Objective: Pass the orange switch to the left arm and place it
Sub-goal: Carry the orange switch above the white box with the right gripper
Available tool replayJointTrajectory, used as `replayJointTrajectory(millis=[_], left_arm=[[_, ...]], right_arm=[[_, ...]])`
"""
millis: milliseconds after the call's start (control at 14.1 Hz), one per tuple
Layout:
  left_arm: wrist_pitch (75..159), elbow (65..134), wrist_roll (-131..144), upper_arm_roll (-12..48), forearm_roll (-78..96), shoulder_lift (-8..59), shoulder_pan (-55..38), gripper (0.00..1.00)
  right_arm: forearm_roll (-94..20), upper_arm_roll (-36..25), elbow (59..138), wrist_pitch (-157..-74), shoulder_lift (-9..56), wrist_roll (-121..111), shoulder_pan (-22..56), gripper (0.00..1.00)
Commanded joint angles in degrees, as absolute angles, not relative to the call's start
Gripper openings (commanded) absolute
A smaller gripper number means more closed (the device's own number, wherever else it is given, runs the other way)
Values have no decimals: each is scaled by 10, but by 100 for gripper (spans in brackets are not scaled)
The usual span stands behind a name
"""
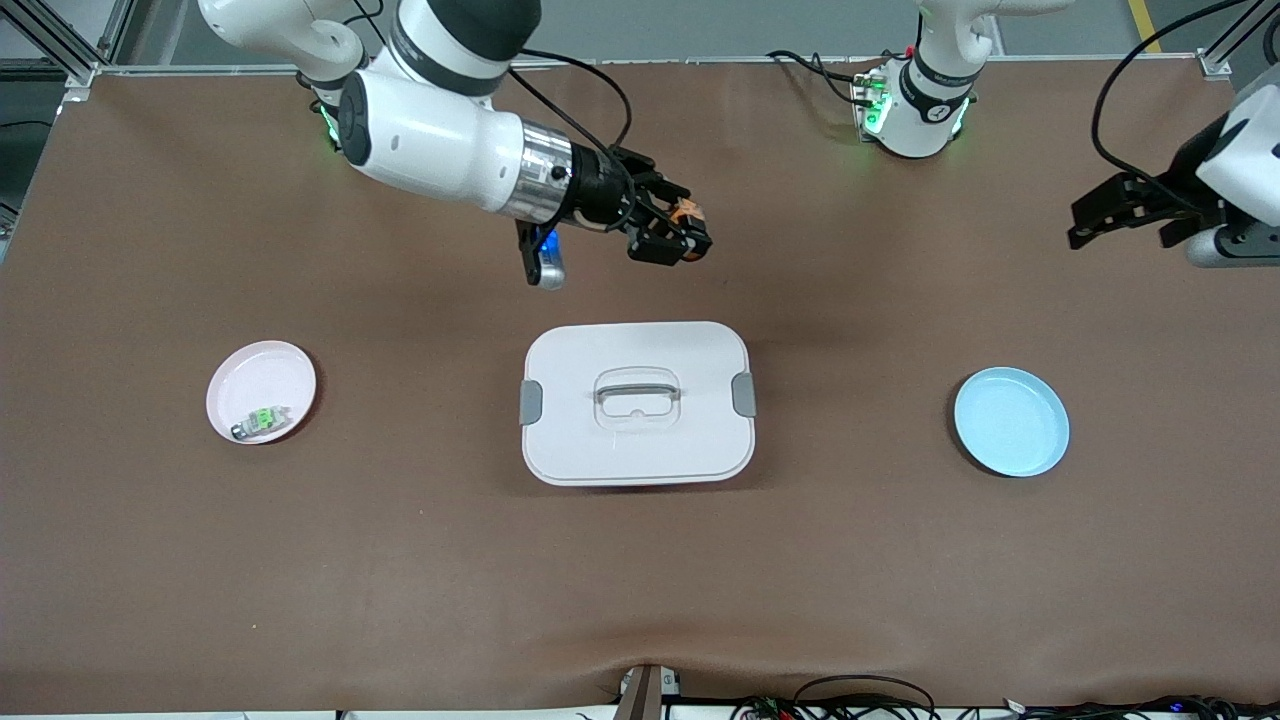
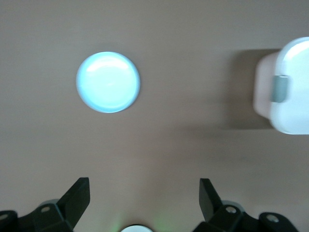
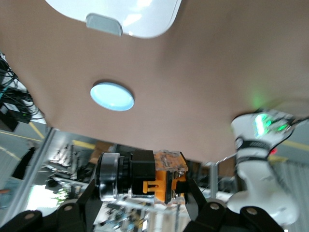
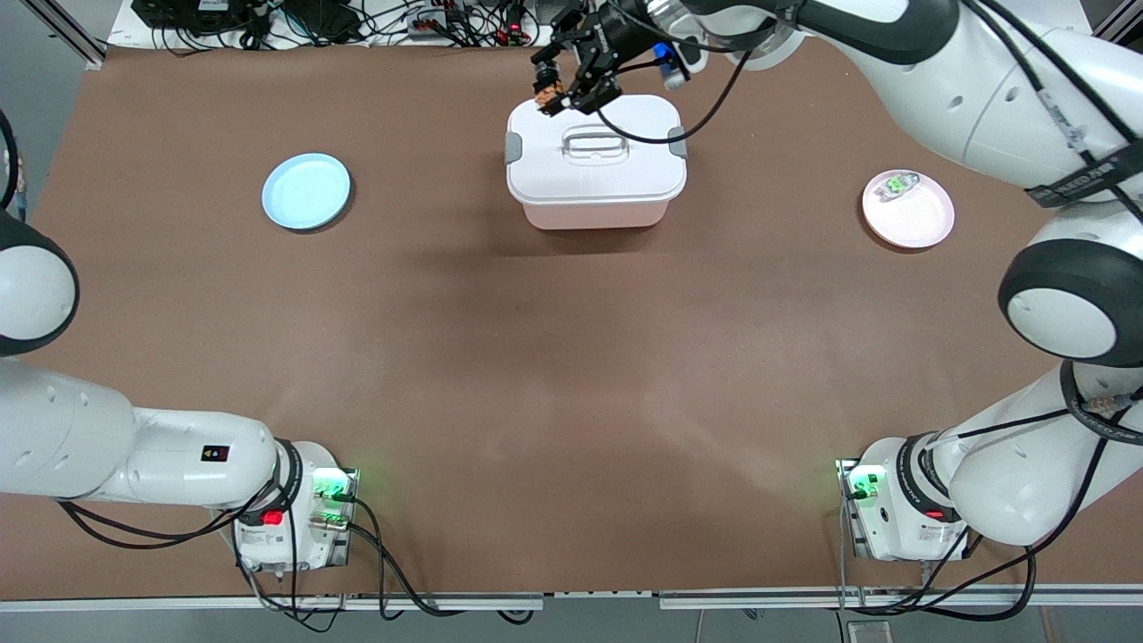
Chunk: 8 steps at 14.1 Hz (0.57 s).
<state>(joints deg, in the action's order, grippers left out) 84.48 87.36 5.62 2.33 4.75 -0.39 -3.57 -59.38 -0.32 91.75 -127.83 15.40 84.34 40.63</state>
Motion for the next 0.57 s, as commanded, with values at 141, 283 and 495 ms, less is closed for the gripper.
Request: replayJointTrajectory(millis=[141,283,495], left_arm=[[867,867,62,43,127,8,-57,100],[873,871,64,66,147,9,-59,100],[924,901,90,104,187,18,-58,100]], right_arm=[[-705,-10,884,-1350,206,875,435,32],[-729,-10,880,-1365,214,875,448,32],[-744,-10,858,-1368,226,894,449,32]])
